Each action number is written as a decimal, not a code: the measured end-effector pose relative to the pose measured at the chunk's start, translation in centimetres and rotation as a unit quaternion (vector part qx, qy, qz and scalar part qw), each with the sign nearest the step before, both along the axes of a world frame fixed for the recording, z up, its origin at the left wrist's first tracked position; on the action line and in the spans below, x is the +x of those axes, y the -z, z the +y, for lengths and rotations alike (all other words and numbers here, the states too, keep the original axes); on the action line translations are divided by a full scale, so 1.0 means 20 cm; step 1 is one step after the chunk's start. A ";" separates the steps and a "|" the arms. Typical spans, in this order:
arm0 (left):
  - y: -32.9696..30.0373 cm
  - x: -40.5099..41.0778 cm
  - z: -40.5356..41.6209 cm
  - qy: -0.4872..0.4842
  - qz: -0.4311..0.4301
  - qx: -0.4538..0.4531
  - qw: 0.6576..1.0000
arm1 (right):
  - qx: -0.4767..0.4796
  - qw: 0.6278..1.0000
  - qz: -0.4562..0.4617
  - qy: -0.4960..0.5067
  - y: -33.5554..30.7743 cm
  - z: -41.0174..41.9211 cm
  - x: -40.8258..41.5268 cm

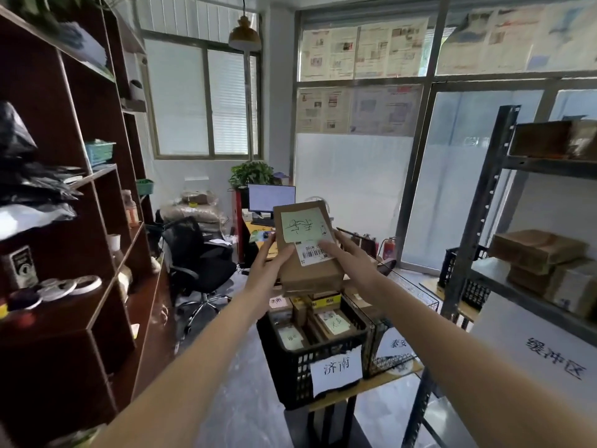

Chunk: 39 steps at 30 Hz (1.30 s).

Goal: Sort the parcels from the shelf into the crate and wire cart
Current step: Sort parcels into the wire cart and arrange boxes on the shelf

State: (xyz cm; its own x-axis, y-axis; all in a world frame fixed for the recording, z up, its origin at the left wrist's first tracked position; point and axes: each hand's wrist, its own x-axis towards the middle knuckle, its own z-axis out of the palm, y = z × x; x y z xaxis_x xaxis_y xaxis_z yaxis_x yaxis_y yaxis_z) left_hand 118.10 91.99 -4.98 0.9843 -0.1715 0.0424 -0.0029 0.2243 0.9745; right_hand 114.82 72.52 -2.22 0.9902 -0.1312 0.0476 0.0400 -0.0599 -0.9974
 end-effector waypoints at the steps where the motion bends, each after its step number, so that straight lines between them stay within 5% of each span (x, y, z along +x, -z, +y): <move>1: 0.02 0.01 0.02 0.001 0.006 0.002 1.000 | -0.001 1.000 0.002 -0.002 0.01 0.02 0.02; 14: 0.24 0.61 -0.05 -0.009 0.022 0.063 0.998 | 0.020 0.998 0.041 0.042 0.21 -0.25 0.59; 26: 0.40 1.45 -0.75 0.060 -0.036 0.215 0.974 | -0.001 0.977 0.070 0.203 0.41 -1.27 1.09; 39: 0.71 2.14 -1.39 0.186 -0.114 0.313 0.925 | -0.050 0.951 0.134 0.273 0.70 -1.79 1.49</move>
State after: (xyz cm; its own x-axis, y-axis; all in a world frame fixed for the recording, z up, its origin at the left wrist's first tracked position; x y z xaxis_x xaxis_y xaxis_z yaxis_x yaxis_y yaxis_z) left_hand 160.83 64.16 -19.14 0.8305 -0.5568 0.0191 -0.2595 -0.3562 0.8977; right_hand 144.54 36.71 -16.30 0.7548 -0.6367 -0.1577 -0.2786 -0.0935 -0.9558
